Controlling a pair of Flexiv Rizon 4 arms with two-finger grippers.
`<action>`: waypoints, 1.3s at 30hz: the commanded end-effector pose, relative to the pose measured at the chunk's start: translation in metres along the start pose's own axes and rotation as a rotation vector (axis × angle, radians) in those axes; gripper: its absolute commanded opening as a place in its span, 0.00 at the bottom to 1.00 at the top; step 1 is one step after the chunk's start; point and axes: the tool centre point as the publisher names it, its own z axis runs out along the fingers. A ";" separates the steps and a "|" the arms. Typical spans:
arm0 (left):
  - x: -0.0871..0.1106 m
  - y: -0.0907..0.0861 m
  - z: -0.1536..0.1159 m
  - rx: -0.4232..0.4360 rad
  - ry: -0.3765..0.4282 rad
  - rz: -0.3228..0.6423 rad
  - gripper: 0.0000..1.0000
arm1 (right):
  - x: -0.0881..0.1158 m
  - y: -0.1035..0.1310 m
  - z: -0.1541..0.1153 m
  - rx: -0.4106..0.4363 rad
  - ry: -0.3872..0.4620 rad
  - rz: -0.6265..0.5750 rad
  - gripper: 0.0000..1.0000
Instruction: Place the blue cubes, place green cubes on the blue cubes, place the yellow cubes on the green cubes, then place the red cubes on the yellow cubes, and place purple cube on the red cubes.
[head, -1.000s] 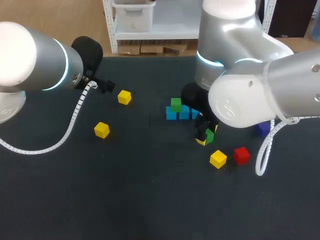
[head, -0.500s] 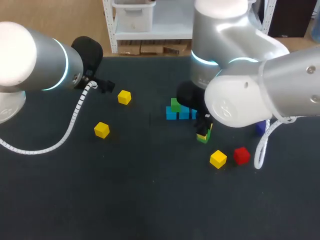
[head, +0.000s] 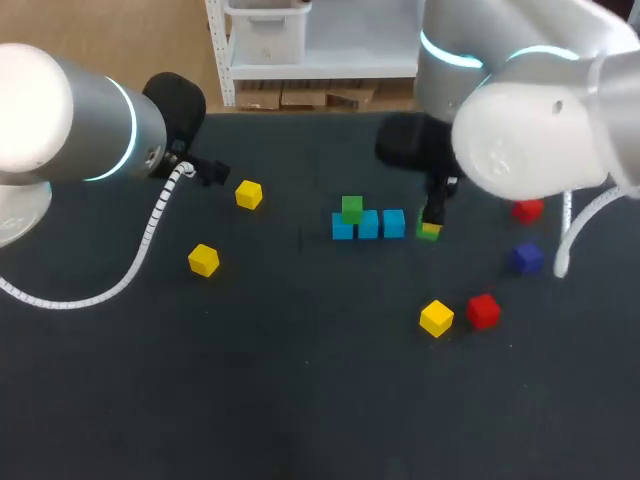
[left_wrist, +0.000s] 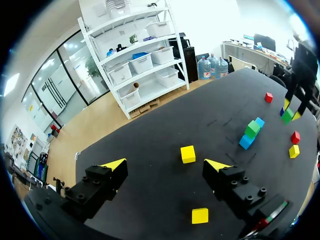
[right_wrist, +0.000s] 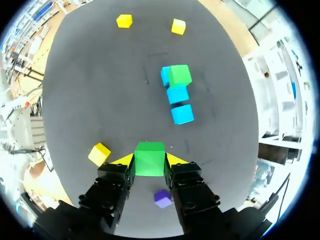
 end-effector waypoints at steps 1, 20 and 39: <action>-0.001 0.001 0.000 0.004 0.001 0.002 1.00 | -0.006 -0.006 -0.006 0.002 0.003 -0.036 0.00; -0.001 0.001 0.000 0.004 0.001 0.002 1.00 | -0.036 -0.030 0.011 -0.026 0.009 -0.135 0.00; -0.001 0.001 0.000 0.004 0.001 0.002 1.00 | -0.049 -0.046 0.018 -0.062 0.035 -0.225 0.00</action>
